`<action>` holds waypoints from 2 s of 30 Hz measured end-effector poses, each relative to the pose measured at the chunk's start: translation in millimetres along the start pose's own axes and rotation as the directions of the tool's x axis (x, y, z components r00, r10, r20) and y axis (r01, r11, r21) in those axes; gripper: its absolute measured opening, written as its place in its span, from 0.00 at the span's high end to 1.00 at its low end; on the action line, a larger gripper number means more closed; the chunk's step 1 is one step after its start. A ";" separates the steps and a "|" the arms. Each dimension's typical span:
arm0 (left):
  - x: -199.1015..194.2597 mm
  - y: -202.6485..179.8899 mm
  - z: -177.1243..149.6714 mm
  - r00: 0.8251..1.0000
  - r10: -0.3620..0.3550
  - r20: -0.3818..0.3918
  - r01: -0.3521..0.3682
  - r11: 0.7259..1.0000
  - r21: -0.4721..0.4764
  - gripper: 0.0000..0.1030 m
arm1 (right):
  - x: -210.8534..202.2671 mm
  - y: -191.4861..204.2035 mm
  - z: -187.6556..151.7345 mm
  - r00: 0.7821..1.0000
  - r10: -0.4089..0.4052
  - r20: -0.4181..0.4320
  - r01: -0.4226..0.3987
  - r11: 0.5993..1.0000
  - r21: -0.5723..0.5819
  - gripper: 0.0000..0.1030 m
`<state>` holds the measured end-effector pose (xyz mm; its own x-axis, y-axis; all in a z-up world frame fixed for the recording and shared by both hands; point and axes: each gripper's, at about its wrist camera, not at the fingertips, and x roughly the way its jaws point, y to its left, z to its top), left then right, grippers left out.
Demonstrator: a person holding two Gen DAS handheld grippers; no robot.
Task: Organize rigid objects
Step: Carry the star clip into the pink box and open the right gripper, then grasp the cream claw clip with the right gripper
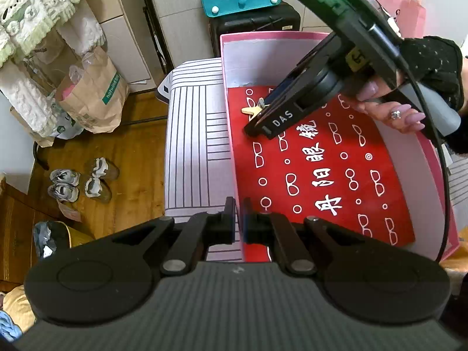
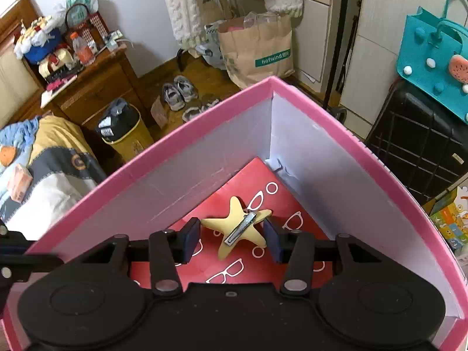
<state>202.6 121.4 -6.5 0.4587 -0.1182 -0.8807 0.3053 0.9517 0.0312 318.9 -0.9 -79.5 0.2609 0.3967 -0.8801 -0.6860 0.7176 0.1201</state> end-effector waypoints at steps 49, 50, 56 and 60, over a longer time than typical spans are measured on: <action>1.4 -15.1 -4.9 0.994 0.104 0.032 -0.102 0.993 -0.056 0.97 | -110.5 -73.3 -275.8 0.920 -0.262 0.291 0.146 0.920 0.364 0.32; 1.2 -15.7 -4.8 0.994 0.100 0.032 -0.099 0.994 -0.055 0.97 | -107.5 -72.5 -273.2 0.922 -0.262 0.286 0.148 0.919 0.365 0.30; 0.1 -14.9 -6.6 0.996 0.088 0.033 -0.086 0.995 -0.041 0.97 | -92.1 -67.8 -262.5 0.918 -0.306 0.252 0.205 0.911 0.359 0.31; -0.6 -11.9 -5.0 0.996 0.082 0.039 -0.080 0.996 -0.037 0.97 | -89.4 -64.8 -258.8 0.906 -0.355 0.232 0.256 0.894 0.367 0.38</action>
<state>194.5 111.6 -8.8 0.5146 -0.0511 -0.8559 0.2367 0.9679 0.0846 164.3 -231.0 -127.5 0.6373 0.2374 -0.7331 -0.2969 0.9536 0.0506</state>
